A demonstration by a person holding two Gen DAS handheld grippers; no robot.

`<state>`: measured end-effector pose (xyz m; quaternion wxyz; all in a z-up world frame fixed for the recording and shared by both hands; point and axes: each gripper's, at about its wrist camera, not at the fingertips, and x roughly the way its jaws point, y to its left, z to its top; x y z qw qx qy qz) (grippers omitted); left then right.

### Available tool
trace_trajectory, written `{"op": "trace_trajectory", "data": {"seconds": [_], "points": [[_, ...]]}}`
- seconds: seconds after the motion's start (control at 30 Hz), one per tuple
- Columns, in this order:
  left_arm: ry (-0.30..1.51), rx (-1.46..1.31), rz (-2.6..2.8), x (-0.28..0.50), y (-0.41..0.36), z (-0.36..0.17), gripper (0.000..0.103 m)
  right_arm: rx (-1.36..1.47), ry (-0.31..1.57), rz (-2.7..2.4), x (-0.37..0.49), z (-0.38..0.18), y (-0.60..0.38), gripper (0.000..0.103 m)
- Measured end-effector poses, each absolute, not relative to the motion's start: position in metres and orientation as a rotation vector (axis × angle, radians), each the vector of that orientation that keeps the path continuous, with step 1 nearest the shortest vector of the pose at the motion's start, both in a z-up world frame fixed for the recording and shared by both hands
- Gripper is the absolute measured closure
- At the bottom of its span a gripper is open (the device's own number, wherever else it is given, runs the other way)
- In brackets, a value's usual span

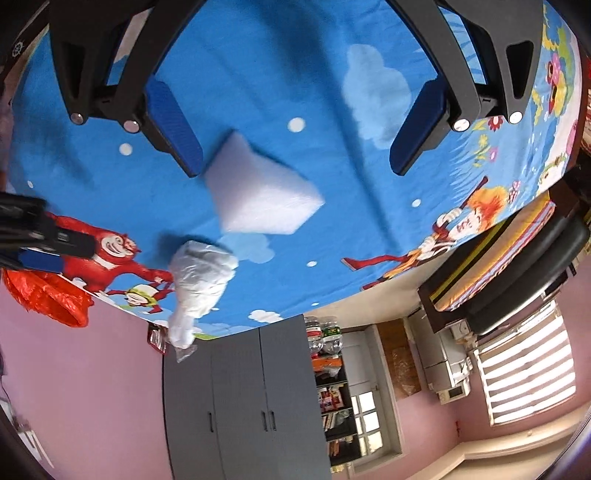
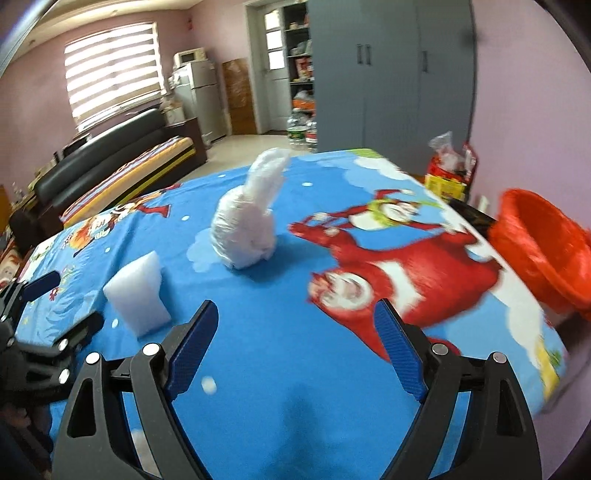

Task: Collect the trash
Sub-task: 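Move both tools back over the bed toward the white bag and foam block, then grasp the white plastic bag bundle with the right tool while the left tool grasps the white foam block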

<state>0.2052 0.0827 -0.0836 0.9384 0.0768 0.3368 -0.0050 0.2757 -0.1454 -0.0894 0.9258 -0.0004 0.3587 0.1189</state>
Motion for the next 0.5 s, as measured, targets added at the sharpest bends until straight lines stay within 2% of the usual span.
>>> {"op": "trace_trajectory", "data": {"seconds": [0.27, 0.5], "points": [[0.715, 0.082, 0.024, 0.208, 0.11, -0.086, 0.005, -0.011, 0.765, 0.314, 0.342, -0.102, -0.101, 0.022], [0.749, 0.054, 0.003, 0.217, 0.103, -0.094, 0.005, -0.003, 0.809, 0.339, 0.378, -0.115, -0.085, 0.023]]}}
